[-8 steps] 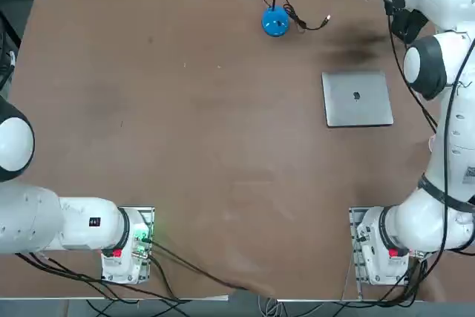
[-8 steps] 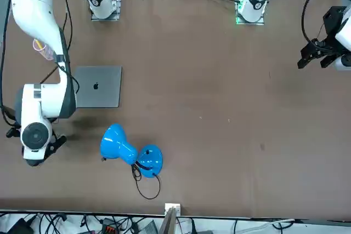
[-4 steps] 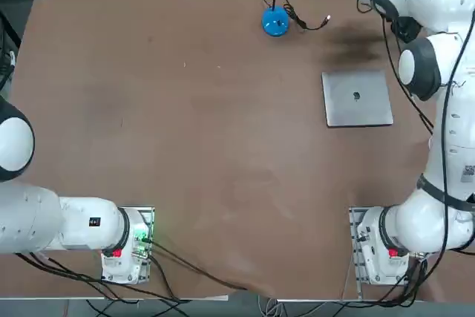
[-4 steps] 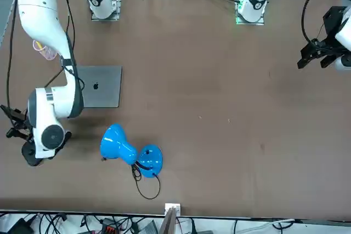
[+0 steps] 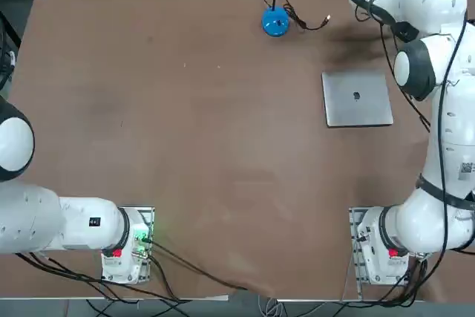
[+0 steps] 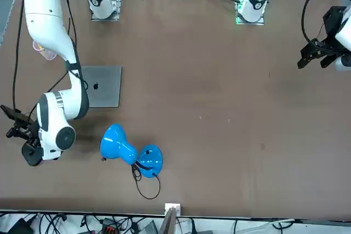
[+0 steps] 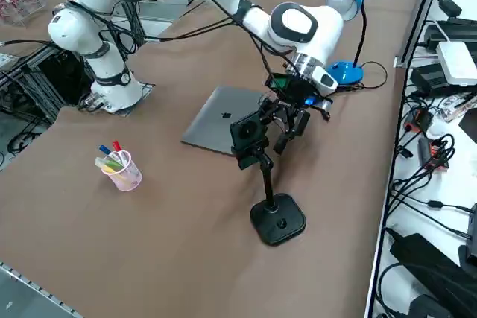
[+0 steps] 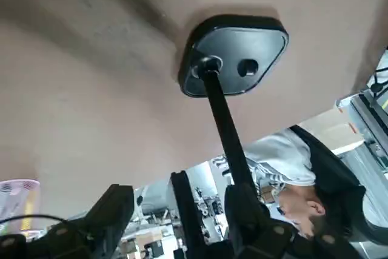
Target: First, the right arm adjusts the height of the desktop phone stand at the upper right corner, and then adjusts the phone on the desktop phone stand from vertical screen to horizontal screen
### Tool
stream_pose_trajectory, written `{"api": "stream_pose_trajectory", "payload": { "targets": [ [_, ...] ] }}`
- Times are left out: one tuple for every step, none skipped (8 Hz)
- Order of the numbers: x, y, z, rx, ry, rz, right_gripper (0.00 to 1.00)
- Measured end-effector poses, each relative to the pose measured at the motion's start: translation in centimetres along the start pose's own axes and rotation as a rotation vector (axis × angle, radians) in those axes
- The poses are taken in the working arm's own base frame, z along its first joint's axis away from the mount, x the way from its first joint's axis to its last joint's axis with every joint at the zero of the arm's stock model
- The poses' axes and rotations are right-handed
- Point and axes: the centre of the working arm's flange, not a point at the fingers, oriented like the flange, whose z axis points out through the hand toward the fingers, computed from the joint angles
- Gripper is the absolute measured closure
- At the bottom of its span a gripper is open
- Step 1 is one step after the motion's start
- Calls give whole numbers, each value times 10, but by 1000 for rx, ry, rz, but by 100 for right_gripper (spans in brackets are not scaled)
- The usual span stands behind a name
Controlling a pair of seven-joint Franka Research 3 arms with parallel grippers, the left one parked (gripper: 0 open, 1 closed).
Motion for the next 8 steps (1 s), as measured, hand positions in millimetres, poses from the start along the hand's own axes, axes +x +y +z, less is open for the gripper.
{"api": "stream_pose_trajectory", "payload": {
  "targets": [
    [1, 0, 4, -3, -10, -2, 11],
    [1, 1, 7, -1, -16, -2, 14],
    [0, 1, 10, 2, -20, -1, 19],
    [-1, 1, 12, 6, -25, -1, 20],
    [-2, 2, 14, 11, -30, 0, 22],
    [-3, 2, 18, 17, -36, 0, 24],
    [-4, 3, 24, 23, -43, 3, 24],
    [-5, 5, 31, 30, -48, 4, 24]
  ]
}}
